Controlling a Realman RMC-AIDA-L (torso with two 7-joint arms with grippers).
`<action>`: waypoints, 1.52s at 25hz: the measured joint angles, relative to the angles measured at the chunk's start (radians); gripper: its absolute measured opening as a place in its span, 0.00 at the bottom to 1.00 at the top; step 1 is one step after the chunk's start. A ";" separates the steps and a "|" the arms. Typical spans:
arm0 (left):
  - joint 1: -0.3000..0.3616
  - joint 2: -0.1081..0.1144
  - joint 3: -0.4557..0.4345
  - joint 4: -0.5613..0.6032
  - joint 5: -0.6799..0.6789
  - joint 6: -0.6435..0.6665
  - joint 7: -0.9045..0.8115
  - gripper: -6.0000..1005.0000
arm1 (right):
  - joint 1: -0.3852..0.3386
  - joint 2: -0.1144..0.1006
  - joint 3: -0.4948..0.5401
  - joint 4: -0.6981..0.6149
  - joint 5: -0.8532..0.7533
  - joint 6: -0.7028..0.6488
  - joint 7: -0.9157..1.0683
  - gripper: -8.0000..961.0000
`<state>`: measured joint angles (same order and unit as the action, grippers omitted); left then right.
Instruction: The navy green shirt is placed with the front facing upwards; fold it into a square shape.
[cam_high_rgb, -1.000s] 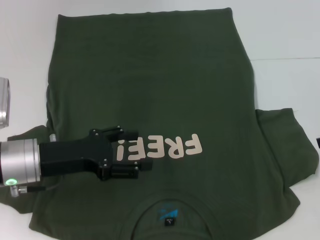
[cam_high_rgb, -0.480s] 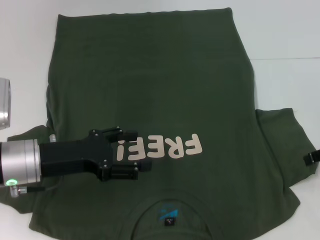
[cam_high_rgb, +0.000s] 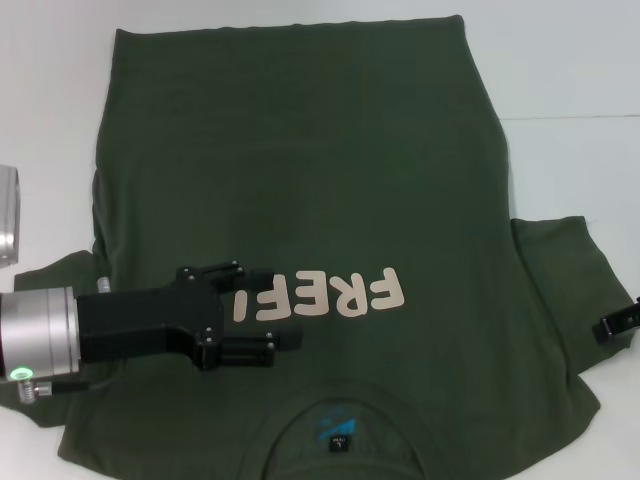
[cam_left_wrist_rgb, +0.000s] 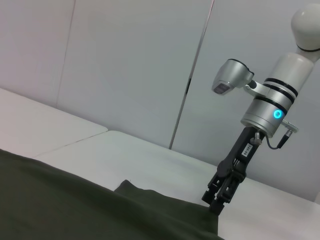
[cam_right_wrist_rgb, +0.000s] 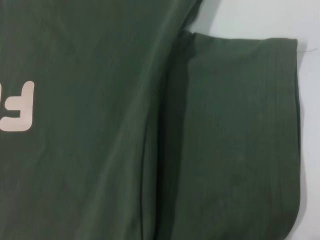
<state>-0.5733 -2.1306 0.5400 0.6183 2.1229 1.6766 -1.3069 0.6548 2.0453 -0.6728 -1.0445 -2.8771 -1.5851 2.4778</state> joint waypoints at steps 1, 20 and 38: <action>0.002 -0.001 0.000 0.000 0.001 -0.001 0.000 0.90 | 0.000 0.000 0.000 0.001 0.000 0.002 0.000 0.90; -0.001 -0.002 0.000 0.000 0.000 -0.007 0.002 0.90 | 0.002 -0.002 -0.025 0.031 -0.028 0.047 0.028 0.53; -0.002 -0.002 0.000 0.000 -0.006 -0.012 0.002 0.90 | 0.000 0.003 -0.063 0.029 -0.028 0.095 0.026 0.04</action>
<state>-0.5753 -2.1323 0.5399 0.6181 2.1171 1.6646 -1.3053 0.6545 2.0483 -0.7363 -1.0152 -2.9054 -1.4898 2.5036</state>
